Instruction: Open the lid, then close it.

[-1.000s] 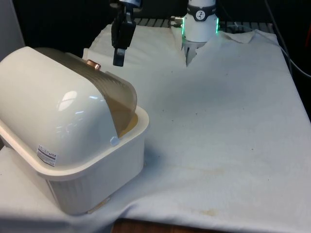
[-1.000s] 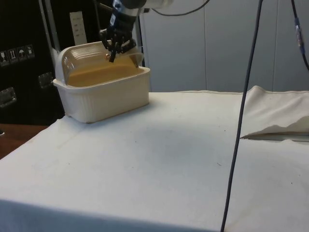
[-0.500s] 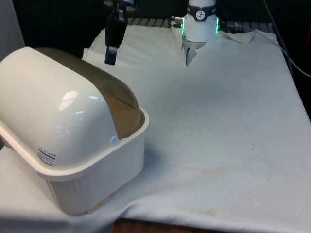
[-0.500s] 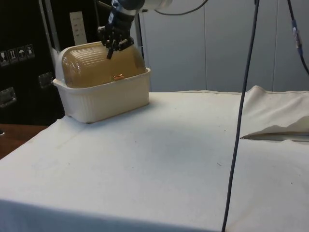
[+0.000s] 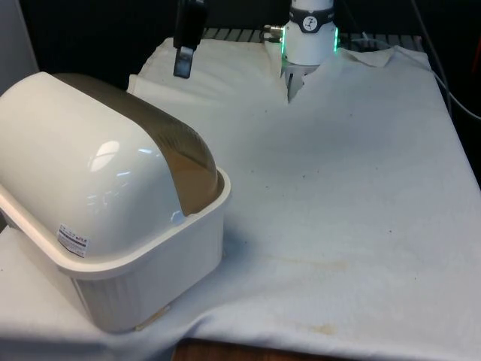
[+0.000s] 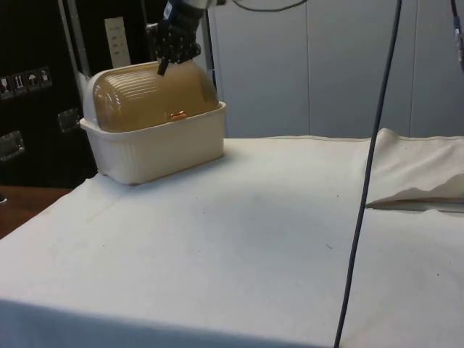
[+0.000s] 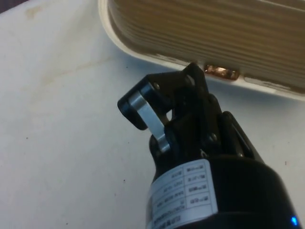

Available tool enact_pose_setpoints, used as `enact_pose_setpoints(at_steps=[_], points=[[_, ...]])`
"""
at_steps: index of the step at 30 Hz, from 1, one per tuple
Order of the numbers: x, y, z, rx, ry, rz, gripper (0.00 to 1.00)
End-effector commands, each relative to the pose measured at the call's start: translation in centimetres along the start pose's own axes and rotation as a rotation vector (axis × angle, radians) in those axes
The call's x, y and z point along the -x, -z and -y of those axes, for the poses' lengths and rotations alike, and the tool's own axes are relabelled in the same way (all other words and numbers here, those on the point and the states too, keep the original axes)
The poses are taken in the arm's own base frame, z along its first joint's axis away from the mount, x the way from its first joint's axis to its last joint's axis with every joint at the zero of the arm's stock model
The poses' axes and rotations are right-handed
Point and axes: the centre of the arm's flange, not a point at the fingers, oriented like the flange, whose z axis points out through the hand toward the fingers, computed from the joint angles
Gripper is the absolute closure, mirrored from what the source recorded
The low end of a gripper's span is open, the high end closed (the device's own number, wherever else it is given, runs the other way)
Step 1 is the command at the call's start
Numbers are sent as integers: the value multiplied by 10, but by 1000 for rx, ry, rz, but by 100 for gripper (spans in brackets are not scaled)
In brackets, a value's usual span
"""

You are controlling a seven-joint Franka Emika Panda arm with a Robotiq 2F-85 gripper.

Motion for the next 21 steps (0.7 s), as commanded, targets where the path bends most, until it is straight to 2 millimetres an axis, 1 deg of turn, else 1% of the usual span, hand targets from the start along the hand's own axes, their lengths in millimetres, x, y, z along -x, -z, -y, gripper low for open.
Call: enact_pose_setpoints(at_steps=[1, 9, 13, 21], points=[[3, 3, 1, 2, 1, 0, 100], [12, 16, 18, 0, 36, 27, 100], [18, 25, 31, -3, 65, 49, 100], [29, 35, 43, -12, 103, 73, 100]])
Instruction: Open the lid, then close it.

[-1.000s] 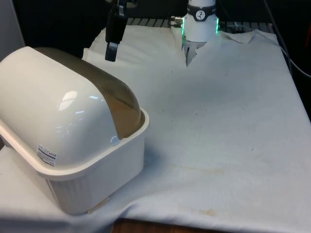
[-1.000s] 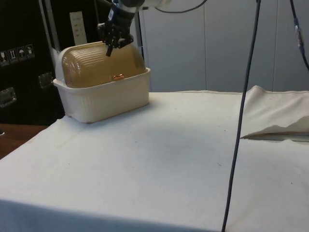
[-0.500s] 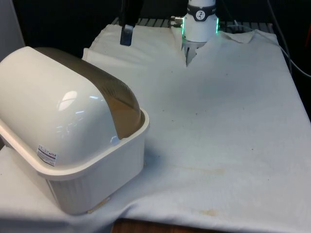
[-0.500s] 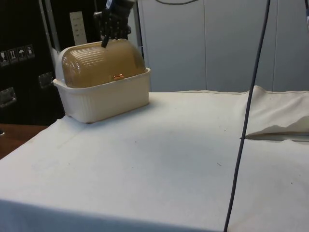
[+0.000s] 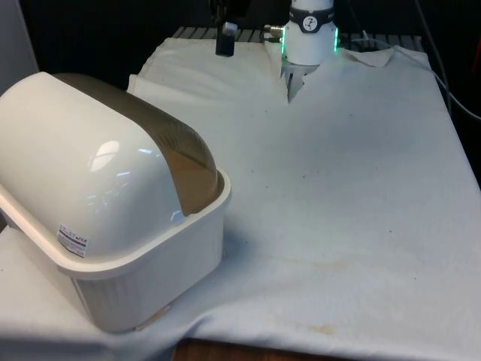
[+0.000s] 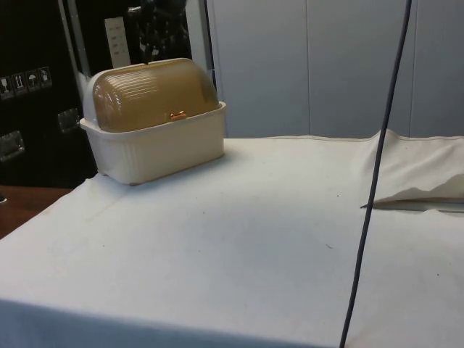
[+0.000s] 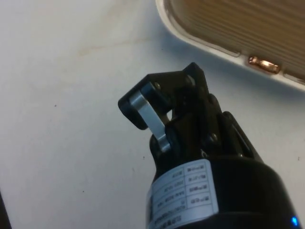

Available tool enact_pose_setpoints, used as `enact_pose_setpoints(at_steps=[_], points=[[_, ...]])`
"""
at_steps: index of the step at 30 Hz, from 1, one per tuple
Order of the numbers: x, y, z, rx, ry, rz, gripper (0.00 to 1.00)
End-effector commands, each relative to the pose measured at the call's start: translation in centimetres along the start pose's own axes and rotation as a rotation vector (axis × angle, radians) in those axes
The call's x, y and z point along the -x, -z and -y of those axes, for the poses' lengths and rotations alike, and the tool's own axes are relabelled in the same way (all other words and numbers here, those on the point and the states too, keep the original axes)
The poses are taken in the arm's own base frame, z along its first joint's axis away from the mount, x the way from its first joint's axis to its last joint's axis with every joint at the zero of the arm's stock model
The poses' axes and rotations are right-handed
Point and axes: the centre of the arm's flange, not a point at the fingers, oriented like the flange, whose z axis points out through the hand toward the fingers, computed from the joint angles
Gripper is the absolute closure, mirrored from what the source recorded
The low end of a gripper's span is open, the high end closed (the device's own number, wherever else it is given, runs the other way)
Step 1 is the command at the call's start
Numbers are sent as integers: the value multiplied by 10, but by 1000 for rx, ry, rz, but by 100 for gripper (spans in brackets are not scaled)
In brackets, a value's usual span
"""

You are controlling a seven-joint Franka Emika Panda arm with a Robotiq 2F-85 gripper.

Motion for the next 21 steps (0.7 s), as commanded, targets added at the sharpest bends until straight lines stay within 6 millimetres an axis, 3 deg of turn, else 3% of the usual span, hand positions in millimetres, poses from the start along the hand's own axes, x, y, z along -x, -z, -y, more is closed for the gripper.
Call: enact_pose_setpoints(at_steps=[1, 13, 21], points=[[3, 1, 0, 5, 3, 0, 100], [31, 10, 7, -17, 35, 35, 100], [52, 20, 1, -30, 51, 45, 100]])
